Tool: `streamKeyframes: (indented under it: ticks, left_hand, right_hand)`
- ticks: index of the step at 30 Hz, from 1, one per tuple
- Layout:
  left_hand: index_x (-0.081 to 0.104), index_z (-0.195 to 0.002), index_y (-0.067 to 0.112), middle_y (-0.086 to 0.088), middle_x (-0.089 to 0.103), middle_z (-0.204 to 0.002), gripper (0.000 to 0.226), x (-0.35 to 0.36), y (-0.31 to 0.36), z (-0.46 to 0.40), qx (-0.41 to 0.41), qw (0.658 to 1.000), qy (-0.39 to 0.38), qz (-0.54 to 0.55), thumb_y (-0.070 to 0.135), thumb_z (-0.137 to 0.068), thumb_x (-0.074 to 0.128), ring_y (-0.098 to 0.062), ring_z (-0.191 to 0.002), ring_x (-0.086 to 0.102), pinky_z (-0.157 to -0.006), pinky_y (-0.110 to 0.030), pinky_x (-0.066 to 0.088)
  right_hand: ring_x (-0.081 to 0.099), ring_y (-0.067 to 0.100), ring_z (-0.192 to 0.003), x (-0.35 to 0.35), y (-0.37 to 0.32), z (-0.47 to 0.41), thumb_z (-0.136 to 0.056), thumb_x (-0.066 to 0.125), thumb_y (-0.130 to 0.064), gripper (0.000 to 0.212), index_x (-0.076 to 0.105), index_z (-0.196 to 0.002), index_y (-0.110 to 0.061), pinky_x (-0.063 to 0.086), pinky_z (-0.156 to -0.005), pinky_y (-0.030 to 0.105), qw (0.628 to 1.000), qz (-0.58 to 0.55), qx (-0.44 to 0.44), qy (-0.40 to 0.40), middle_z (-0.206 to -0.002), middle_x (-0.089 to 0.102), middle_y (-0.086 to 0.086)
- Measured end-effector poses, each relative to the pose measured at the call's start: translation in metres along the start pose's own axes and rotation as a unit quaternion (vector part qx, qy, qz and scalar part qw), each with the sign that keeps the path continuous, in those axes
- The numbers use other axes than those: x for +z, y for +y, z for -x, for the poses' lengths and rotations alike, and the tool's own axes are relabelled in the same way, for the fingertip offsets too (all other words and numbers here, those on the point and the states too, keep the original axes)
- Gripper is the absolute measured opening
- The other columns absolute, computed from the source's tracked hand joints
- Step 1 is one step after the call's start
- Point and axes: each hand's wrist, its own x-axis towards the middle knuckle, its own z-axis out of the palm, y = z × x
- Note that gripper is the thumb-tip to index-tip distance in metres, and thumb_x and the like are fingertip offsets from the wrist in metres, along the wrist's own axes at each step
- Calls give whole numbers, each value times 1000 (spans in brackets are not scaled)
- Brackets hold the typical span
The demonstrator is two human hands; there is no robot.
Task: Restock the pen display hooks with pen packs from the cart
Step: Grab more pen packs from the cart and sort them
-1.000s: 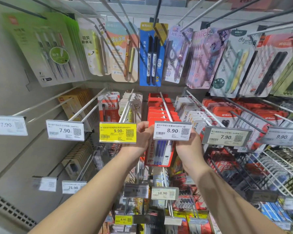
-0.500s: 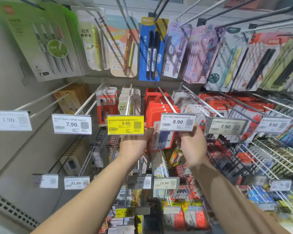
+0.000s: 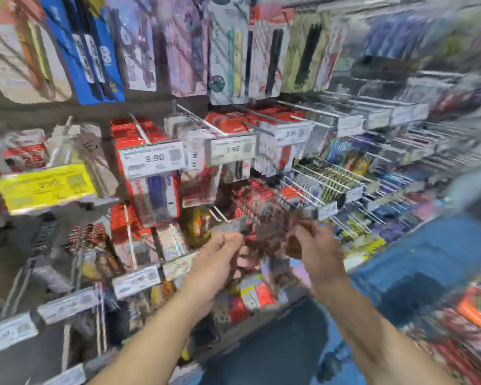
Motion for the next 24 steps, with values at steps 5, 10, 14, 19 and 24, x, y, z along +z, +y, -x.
streamKeyframes:
  ticks: [5, 10, 14, 19, 24]
  left_hand:
    - [66, -92, 16, -7, 67, -80, 21, 113, -9, 4, -11, 994, -95, -61, 19, -106, 51, -16, -61, 58, -59, -31, 45]
    - [59, -97, 17, 1, 67, -62, 10, 250, -33, 1, -102, 973, -197, -58, 14, -104, 53, -14, -47, 60, -41, -19, 42]
    - [59, -99, 18, 5, 70, -65, 6, 343, -59, 22, -103, 953, -265, -100, 18, -104, 55, -11, -53, 62, -56, -22, 42]
    - [57, -91, 18, 3, 65, -66, 14, 437, -82, 46, -113, 936, -309, -125, 16, -105, 54, -7, -46, 61, -55, -20, 40]
    - [59, -95, 19, 6, 70, -62, 12, 500, -91, 56, -129, 918, -345, -146, 15, -105, 53, -8, -49, 64, -49, -18, 45]
  right_hand:
    - [65, 25, -62, -126, 35, 5, -103, 60, -16, 19, 71, -87, -16, 58, -69, 41, 992, -70, 58, 91, -72, 65, 5]
    - [68, 19, -54, -260, 67, 25, -107, 50, -11, 18, 62, -95, -7, 54, -57, 29, 971, -118, 94, 183, -76, 66, 10]
    - [70, 21, -63, -357, 92, 52, -107, 53, -19, 21, 65, -100, -4, 56, -57, 27, 956, -131, 98, 241, -83, 69, 11]
    - [64, 13, -54, -447, 114, 72, -106, 53, -16, 22, 63, -87, -11, 50, -51, 22, 933, -141, 106, 312, -76, 68, 10]
    - [68, 21, -61, -509, 129, 77, -106, 54, -14, 18, 64, -91, -13, 55, -55, 28, 899, -189, 129, 373, -80, 70, 10]
